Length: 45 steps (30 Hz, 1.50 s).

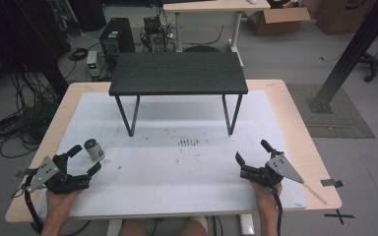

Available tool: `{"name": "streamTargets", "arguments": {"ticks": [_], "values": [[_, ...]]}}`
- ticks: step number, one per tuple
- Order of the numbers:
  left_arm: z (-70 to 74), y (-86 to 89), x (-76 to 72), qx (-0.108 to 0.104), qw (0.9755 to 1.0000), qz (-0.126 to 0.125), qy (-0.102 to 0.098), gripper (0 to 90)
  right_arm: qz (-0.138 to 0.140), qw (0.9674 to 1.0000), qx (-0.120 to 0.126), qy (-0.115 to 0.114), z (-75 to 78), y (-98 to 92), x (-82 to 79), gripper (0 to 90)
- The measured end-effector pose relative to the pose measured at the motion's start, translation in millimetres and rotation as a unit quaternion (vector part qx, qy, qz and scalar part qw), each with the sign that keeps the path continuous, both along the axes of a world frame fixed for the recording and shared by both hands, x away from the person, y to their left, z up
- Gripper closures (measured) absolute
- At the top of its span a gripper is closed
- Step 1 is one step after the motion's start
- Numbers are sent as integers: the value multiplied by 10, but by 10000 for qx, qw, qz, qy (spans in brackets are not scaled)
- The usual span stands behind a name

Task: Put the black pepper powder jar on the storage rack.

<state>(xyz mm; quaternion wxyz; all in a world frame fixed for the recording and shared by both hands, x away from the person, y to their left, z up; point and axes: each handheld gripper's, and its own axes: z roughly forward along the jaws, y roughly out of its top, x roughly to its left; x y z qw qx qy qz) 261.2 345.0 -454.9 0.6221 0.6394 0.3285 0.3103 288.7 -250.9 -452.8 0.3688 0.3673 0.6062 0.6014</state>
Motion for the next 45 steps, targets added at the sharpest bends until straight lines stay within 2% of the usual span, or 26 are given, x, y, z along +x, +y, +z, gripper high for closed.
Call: {"name": "streamTargets", "arguments": {"ticks": [11, 36, 40, 45], "values": [[-1, -2, -5, -4, 10000, 43, -12, 4, 2, 10000, -3, 4, 0, 1, 0, 14], [0, 0, -23, -12, 10000, 17, -93, 2, 9, 10000, -14, -6, 1, 2, 0, 17], [24, 10, -8, 141, 9999, -21, 85, 2, 8, 10000, -14, -10, 1, 2, 0, 18], [104, 56, 12, 266, 9995, -153, 126, 3, 11, 10000, -17, -14, 1, 3, -1, 18]]}}
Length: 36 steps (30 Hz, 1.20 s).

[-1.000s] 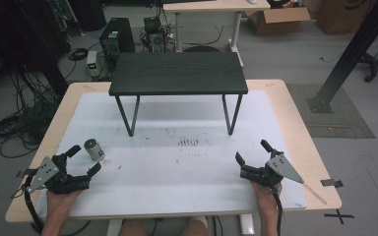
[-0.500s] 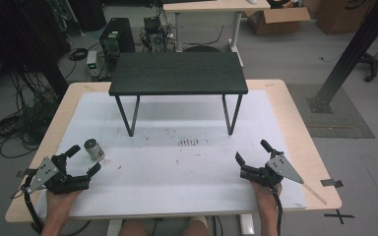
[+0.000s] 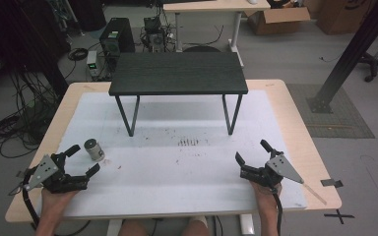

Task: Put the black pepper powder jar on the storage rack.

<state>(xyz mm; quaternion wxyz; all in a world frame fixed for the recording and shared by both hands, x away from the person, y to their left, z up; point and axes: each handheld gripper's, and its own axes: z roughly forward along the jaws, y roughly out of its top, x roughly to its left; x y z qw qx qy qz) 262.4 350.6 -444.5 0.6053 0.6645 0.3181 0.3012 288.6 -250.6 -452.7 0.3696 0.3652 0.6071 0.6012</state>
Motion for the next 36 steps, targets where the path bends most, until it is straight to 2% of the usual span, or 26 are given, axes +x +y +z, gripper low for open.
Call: {"name": "streamTargets", "arguments": {"ticks": [2, 3, 11, 16, 17, 24, 30, 31, 36], "values": [[45, 28, 19, 48, 10000, -78, 7, 4, 0, 10000, -1, -1, 0, 0, -1, 18], [89, 58, 41, 152, 9998, -117, -10, 5, 0, 10000, 0, -3, 0, 0, -1, 18], [203, 152, 145, 330, 9991, -247, 94, 7, 3, 10000, 0, -7, 0, 0, -2, 18], [231, 192, 238, 499, 9975, -384, 334, 11, 15, 10000, 1, -15, -1, 0, -4, 19], [225, 202, 273, 541, 9969, -357, 444, 11, 19, 10000, 1, -16, -1, 0, -4, 18], [195, 199, 377, 625, 9947, -375, 721, 19, 29, 10000, 0, -23, -1, 0, -5, 18], [161, 197, 476, 745, 9918, -393, 957, 40, 33, 10000, 0, -24, -1, 0, -6, 19], [153, 192, 496, 799, 9908, -366, 1033, 46, 34, 10000, 1, -23, -1, 0, -5, 19], [128, 180, 523, 867, 9890, -311, 1160, 76, 34, 10000, 1, -24, -1, 0, -5, 20]]}}
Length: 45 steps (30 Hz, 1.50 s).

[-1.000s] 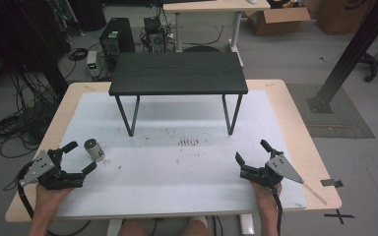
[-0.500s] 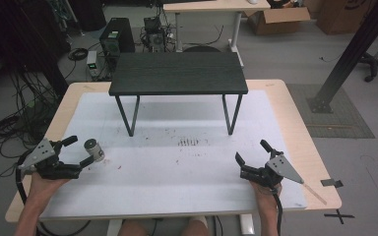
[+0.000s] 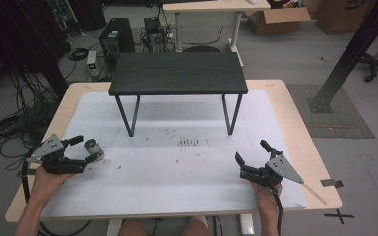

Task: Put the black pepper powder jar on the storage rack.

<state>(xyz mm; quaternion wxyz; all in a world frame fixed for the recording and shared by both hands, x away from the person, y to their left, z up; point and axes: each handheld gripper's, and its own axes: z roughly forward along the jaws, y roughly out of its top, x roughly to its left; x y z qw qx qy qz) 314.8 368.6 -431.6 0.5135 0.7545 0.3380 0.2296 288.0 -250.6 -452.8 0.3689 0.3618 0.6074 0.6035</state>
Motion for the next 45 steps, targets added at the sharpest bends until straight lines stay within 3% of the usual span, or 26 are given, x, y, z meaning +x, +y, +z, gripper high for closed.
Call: {"name": "streamTargets", "arguments": {"ticks": [12, 28, 45], "values": [[-38, -12, 45, 120, 9998, 75, 144, 182, 0, 10000, 0, 7, 0, 0, 1, 22], [-54, -38, 53, 251, 9992, 209, 238, 395, 2, 10000, -1, 11, 1, 1, 2, 24], [-60, -48, 50, 248, 9992, 177, 259, 491, 0, 10000, -6, 18, 0, 1, 2, 25]]}}
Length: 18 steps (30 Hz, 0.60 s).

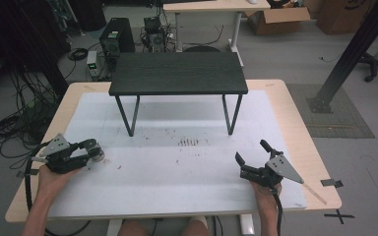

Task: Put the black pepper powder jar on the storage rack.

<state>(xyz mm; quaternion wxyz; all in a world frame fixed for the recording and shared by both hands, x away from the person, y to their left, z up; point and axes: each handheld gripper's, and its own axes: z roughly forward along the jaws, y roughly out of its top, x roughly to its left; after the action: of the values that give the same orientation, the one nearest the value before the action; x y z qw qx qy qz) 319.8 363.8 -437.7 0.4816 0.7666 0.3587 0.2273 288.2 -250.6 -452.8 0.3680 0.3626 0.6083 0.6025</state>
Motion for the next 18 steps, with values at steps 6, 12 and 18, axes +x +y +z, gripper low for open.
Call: {"name": "streamTargets", "arguments": {"ticks": [6, 12, 18], "values": [[-4, -3, -1, -3, 10000, 11, -20, 492, -1, 10000, 2, -2, 0, 0, 0, 26], [-4, -11, -5, -4, 10000, 21, -37, 493, -2, 10000, 3, 0, 0, 0, 0, 26], [2, -32, -13, 0, 10000, 69, -42, 494, -2, 10000, 3, 6, 0, 0, 1, 27]]}}
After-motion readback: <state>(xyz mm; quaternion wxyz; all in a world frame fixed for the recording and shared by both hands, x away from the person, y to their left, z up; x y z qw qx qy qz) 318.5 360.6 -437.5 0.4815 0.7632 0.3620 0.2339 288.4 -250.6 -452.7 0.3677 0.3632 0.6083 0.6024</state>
